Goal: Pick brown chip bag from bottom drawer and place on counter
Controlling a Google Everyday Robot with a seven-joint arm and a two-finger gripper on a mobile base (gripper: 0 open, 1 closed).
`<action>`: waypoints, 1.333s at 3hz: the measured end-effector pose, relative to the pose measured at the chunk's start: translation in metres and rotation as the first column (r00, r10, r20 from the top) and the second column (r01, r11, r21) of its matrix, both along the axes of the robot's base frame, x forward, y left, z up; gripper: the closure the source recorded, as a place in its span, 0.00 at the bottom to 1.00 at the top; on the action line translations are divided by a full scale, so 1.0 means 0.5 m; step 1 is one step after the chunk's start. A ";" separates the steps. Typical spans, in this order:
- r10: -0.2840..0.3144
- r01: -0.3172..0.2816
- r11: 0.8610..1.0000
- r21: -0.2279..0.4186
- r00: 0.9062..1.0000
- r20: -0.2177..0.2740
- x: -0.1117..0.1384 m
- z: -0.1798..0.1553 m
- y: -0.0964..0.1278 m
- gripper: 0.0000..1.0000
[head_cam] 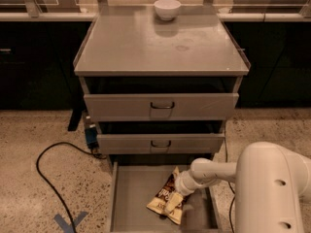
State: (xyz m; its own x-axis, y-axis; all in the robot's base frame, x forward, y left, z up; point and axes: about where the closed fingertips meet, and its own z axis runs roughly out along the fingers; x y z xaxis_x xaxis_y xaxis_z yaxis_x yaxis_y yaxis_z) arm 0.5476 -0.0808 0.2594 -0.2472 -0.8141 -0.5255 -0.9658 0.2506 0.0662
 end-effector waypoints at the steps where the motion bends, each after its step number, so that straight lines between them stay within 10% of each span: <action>1: 0.023 -0.023 0.998 -0.054 1.000 -0.009 0.023 -0.072 0.010 0.00; 4: 0.048 -0.051 0.998 -0.038 0.996 -0.069 0.053 -0.155 0.011 0.00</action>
Offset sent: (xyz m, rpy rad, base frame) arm 0.0387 -0.0026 -0.1037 -0.0933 0.1213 0.0646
